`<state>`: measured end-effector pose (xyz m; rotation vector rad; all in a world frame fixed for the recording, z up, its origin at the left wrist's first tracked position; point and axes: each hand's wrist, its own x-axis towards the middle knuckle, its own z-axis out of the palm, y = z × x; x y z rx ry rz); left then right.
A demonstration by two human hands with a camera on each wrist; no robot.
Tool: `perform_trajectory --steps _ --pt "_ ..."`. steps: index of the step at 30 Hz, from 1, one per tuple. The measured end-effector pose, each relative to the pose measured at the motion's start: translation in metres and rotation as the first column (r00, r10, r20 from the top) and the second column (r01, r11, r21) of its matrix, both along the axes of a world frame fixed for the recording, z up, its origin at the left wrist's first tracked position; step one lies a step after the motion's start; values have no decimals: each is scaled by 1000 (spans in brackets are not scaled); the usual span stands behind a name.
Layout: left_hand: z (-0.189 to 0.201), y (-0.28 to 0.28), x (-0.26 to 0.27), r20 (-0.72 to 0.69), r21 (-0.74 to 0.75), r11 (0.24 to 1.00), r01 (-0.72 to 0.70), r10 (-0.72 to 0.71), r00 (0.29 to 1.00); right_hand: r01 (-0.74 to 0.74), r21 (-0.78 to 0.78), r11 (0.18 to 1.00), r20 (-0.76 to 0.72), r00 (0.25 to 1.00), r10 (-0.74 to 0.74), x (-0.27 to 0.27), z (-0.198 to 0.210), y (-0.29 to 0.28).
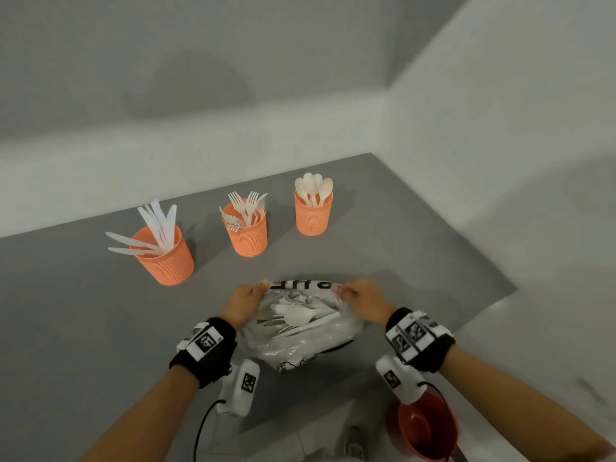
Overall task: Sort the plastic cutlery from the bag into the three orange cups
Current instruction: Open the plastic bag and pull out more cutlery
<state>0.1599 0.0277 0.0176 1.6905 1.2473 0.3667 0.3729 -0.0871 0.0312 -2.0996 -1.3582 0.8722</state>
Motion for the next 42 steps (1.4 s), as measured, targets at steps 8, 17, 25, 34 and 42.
perform_trajectory --steps 8,17,25,34,42 --pt "17 34 14 41 -350 903 -247 279 960 308 -257 916 -859 361 -363 19 19 25" --pt "-5 27 16 -140 124 961 -247 263 955 445 -110 889 -529 731 -432 12 -20 29" --pt "23 7 -27 -280 225 958 -178 239 930 63 -229 971 -20 997 -69 25 8 4" --pt "10 -29 -26 -286 -246 967 -63 -10 958 67 -431 900 -569 754 -329 6 13 -4" --pt "8 -25 -41 302 -880 462 -106 718 627 375 -381 845 -907 22 -420 1 1 -19"
